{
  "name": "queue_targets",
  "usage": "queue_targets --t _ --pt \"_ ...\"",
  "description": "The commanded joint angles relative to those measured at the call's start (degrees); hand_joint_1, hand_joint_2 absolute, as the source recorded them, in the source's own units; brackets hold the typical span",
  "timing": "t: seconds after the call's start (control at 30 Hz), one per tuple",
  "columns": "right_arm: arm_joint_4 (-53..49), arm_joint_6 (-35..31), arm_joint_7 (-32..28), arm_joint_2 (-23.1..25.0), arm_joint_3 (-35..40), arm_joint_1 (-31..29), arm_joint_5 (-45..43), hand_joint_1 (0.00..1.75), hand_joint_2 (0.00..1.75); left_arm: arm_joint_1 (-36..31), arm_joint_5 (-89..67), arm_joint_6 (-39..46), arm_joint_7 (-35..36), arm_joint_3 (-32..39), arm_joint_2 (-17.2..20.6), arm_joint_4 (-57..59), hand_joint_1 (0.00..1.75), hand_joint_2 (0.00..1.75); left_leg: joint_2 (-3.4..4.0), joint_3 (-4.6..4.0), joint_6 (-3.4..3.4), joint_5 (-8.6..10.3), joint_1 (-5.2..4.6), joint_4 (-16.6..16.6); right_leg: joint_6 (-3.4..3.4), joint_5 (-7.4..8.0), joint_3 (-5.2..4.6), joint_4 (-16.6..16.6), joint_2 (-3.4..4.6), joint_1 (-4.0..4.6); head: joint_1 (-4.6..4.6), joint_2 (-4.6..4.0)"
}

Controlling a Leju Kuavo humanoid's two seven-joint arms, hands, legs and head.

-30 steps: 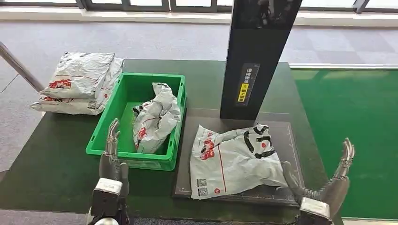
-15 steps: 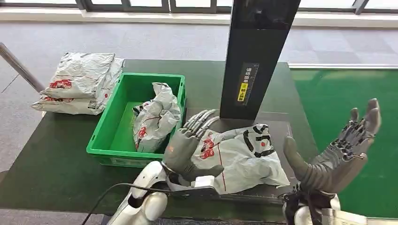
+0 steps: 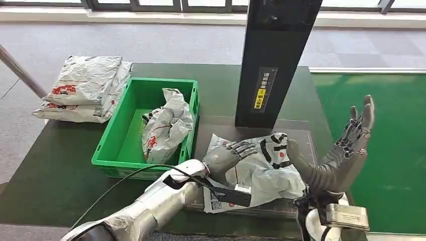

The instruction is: Moved the parcel from conveyor to table for the left to box.

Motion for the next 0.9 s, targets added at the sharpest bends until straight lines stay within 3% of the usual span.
queue_targets --t 0.03,0.27,0.3,0.53,0.8,0.9 --pt "7.92 0.29 0.11 -2.57 2.43 -3.37 0.08 0.00 1.75 -5.54 -0.52 -4.82 2.18 -5.71 0.23 17.66 0.00 1.75 0.24 0.26 0.01 0.01 0.04 -0.21 -0.02 0.11 0.22 -0.26 0.21 0.05 -0.02 0.00" --pt "11.55 -0.57 0.11 -2.75 3.68 -6.38 -0.76 0.00 1.75 -4.23 -1.17 -9.04 2.39 -7.06 2.47 19.13 0.00 1.75 0.29 0.26 -0.01 -0.02 0.01 -0.13 -0.02 0.08 0.23 -0.12 0.28 0.01 -0.02 0.00" --pt "11.57 -0.73 0.11 -2.76 3.59 -6.43 -0.73 0.00 1.75 -4.25 -0.97 -8.87 2.17 -6.89 2.43 18.93 1.75 1.75 0.41 0.32 -0.02 0.02 0.02 -0.22 -0.03 0.16 0.25 -0.22 0.38 0.03 -0.02 0.00" --pt "8.16 -3.22 0.11 -3.82 4.25 -3.04 -0.78 0.00 1.75 -2.78 3.25 3.29 -2.95 -1.49 2.71 12.91 1.75 1.75 0.23 0.38 0.00 0.16 0.05 -0.24 -0.03 0.21 0.42 -0.26 0.14 0.06 0.00 0.00" --pt "8.16 -3.22 0.11 -3.82 4.25 -3.04 -0.78 0.00 1.75 -2.78 3.25 3.29 -2.95 -1.49 2.71 12.91 1.75 1.75 0.17 0.38 0.05 0.17 0.01 -0.16 0.00 0.17 0.40 -0.16 0.08 0.02 -0.02 0.00" --pt "7.78 -4.17 0.11 -4.08 4.34 -2.55 -0.94 0.00 1.75 -1.89 4.39 7.78 -4.97 0.24 2.58 10.48 1.75 1.75 0.24 0.43 0.05 0.20 0.03 -0.30 -0.03 0.24 0.43 -0.31 0.15 0.04 -0.02 0.00"
